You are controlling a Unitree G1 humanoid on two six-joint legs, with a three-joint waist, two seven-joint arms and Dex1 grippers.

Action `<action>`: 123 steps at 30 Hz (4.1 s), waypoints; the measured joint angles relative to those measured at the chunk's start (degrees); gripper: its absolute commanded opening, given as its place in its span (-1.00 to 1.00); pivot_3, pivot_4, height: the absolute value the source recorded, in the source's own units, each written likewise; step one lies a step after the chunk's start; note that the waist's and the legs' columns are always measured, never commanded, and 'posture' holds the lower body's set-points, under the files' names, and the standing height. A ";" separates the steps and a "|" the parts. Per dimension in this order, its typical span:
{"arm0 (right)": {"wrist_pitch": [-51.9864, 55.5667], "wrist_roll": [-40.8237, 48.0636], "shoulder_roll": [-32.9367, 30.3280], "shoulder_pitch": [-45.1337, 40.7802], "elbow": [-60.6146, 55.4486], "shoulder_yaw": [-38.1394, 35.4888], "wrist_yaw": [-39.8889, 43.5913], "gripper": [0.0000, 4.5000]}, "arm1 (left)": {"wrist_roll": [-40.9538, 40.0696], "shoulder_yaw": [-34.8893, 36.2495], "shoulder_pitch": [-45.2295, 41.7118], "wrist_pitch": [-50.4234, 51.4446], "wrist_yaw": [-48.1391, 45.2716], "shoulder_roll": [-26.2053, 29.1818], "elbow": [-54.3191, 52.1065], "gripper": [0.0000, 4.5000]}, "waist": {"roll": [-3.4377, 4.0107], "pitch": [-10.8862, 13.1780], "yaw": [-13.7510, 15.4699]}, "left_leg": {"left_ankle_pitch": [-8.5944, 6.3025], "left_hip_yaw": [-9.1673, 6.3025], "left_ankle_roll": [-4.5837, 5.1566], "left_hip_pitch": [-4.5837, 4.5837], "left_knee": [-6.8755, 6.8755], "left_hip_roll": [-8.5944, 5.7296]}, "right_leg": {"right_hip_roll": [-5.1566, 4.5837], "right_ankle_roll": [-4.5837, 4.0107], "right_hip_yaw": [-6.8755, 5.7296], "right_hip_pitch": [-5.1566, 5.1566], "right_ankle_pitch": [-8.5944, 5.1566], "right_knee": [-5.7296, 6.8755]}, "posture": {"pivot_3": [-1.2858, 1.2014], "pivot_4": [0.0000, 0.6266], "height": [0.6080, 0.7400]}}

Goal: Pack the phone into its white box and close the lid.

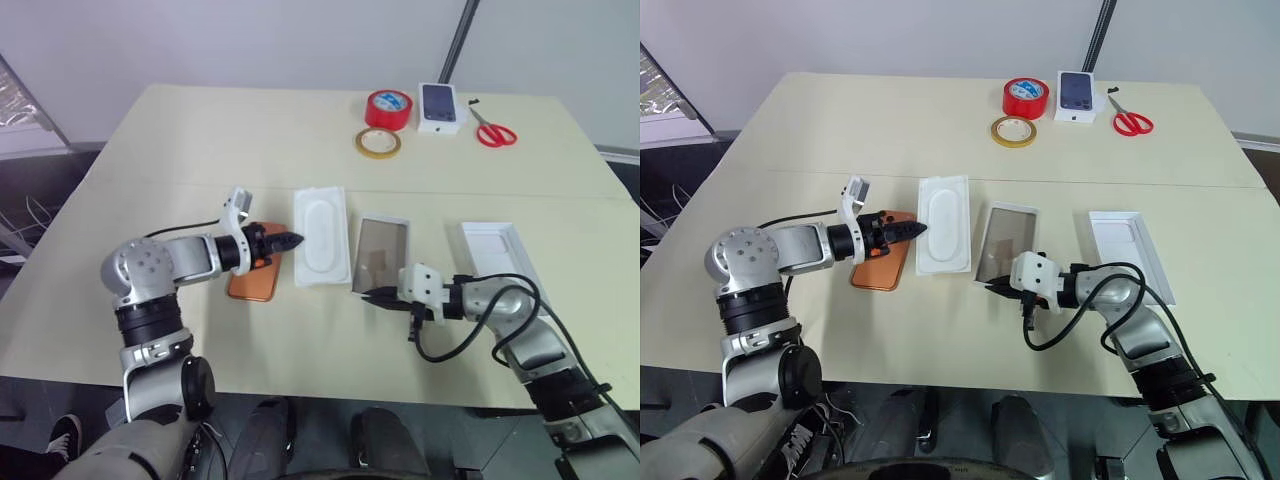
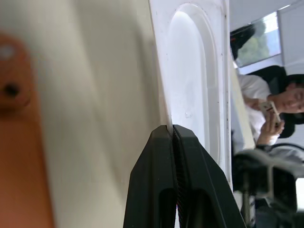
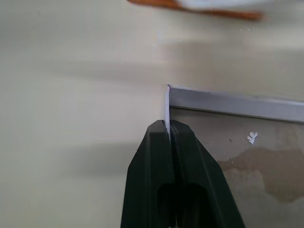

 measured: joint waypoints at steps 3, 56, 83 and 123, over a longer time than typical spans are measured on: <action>-0.04 -0.08 1.39 -0.13 -1.51 1.52 -0.08 -0.98 | 0.01 -0.14 0.01 0.00 0.09 -0.69 0.21 -1.00 | -0.01 0.01 -0.10 | 0.01 0.00 -0.02 0.00 -0.02 0.02 | 0.03 0.00 0.00 -0.03 0.00 0.01 | 0.03 -0.52 1.00; 4.87 -4.71 4.83 -7.07 2.40 0.10 -11.97 -0.99 | 7.13 -17.10 8.78 -27.29 -7.04 7.86 -9.30 0.54 | -0.04 0.05 -1.14 | 0.12 -0.02 -0.19 -0.29 -0.16 0.06 | 0.10 -0.04 0.04 -0.41 0.01 0.05 | 0.03 -0.52 1.00; 1.78 -13.88 5.55 -10.56 5.62 5.62 -12.01 -0.99 | 9.90 -11.91 12.29 -33.82 -15.07 21.39 4.21 0.54 | -0.05 0.06 -1.36 | -0.05 -0.04 0.12 -0.42 -0.18 0.07 | -0.02 -0.08 0.01 -0.63 0.04 0.15 | 0.03 -0.52 1.00; 12.49 -22.95 25.79 -29.15 22.84 18.28 -13.56 -0.99 | 6.30 -14.55 6.01 -12.43 -19.40 18.79 10.70 0.54 | 0.23 -0.60 -1.14 | -0.03 -0.05 0.07 -0.03 -0.31 -0.10 | -0.16 -0.08 0.01 -0.58 0.04 0.19 | 0.03 -0.52 1.00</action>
